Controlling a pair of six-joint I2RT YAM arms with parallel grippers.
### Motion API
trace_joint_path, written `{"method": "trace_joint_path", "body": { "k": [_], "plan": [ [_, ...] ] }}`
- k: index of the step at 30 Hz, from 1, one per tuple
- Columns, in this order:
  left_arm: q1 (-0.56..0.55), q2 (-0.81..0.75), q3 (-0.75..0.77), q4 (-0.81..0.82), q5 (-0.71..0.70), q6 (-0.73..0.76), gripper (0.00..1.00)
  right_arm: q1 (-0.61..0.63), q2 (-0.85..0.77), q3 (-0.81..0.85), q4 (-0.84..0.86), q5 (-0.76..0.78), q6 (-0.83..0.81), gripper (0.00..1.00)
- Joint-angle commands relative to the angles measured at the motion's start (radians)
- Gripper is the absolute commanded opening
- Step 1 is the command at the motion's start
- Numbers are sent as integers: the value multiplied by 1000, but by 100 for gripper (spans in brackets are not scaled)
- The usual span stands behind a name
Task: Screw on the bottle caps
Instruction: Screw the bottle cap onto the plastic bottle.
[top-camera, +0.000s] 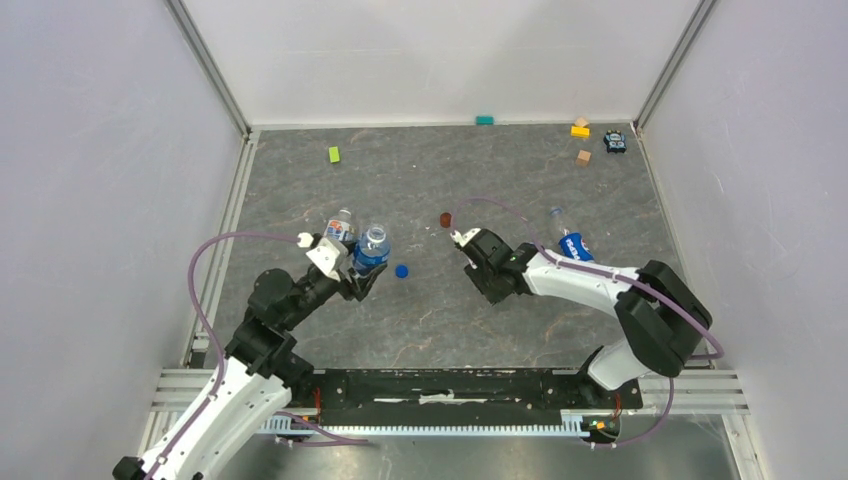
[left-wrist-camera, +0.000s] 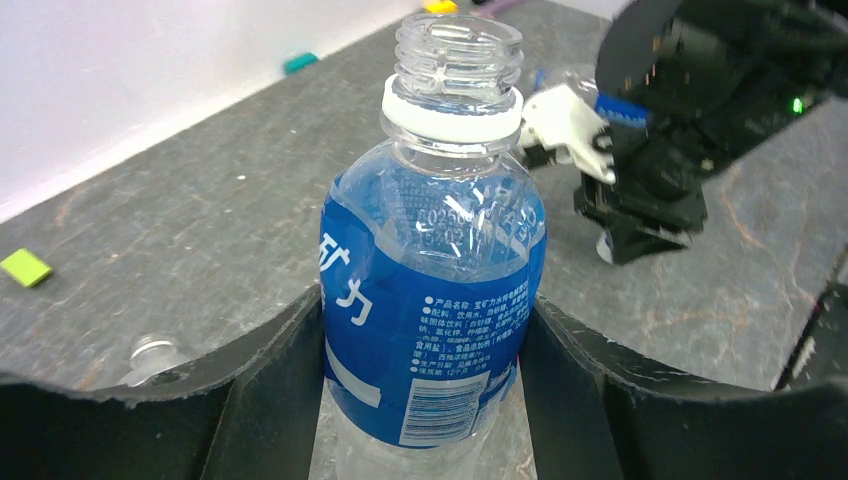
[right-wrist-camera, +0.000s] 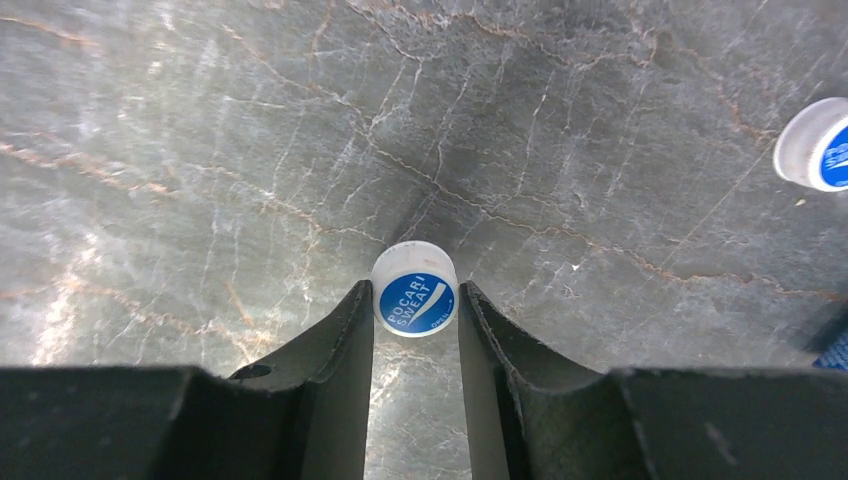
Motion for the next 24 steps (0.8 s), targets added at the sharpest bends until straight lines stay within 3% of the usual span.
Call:
{"method": "trace_joint_path", "body": {
  "k": [1, 10, 18, 24],
  "plan": [
    [-3, 77, 59, -19, 141, 108, 22, 3, -120, 54, -2, -44, -56, 9],
    [-3, 226, 126, -64, 364, 227, 8, 4, -372, 65, 80, -196, -210, 7],
    [-8, 315, 188, -80, 489, 262, 2, 4, -471, 133, 106, -405, -379, 0],
    [-42, 351, 207, -134, 470, 335, 2, 4, -522, 174, 136, -509, -458, 0]
  ]
}}
